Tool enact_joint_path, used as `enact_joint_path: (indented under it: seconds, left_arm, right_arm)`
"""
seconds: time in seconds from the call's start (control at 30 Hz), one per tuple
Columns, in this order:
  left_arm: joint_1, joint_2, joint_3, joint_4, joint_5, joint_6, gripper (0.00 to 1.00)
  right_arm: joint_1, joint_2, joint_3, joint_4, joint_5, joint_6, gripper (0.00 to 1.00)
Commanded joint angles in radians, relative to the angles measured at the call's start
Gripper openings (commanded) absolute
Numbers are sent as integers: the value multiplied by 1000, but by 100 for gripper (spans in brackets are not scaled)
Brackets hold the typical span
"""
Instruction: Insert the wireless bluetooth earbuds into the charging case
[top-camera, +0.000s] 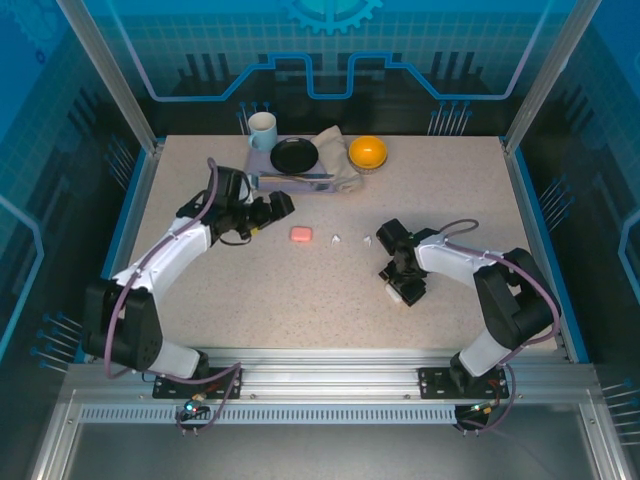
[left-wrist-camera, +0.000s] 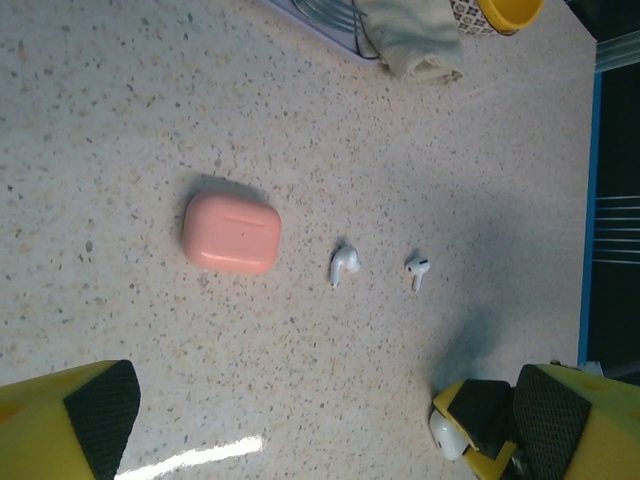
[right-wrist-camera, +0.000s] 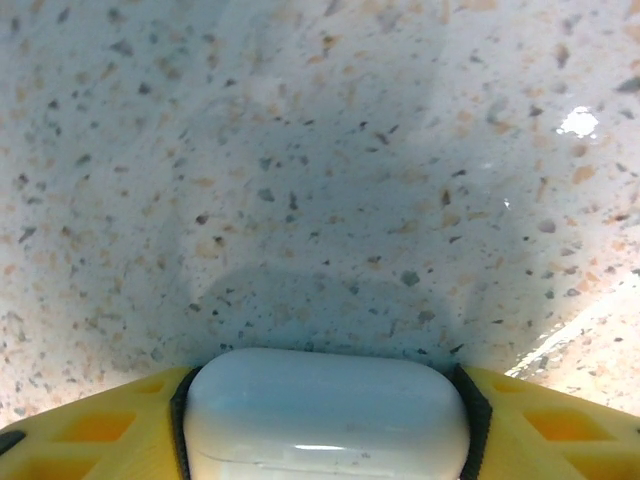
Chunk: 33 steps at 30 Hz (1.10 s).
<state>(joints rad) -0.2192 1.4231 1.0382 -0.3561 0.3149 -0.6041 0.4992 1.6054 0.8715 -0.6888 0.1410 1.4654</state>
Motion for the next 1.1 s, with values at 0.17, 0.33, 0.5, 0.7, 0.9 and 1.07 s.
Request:
enact_joint_path:
  seconds: [0.17,0.33,0.5,0.7,0.9,1.07]
  left_arm:
    - [-66,-165,-200,173,41,4,99]
    - [-184,-216,-343,359,-25,-24,99]
    - [-251,-280,-492,550,-106,-84,99]
    - [-281,-294,-555,648,-139,-102,99]
    - [-299,-245,-566,725,-129,-98,98]
    - [-311,-209,-564,771,-117,-94,93]
  right_arm:
    - [68,13,99,80,-55,-96,52]
    - [107,69,186,103,-94,-59,51]
    - [136,137,287,105,-132,-8,50]
    - [166,184,387,105,-161,65,50]
    - [176,221,468,107,-196,104,49]
    - [174,237,507,129,-231,137,49]
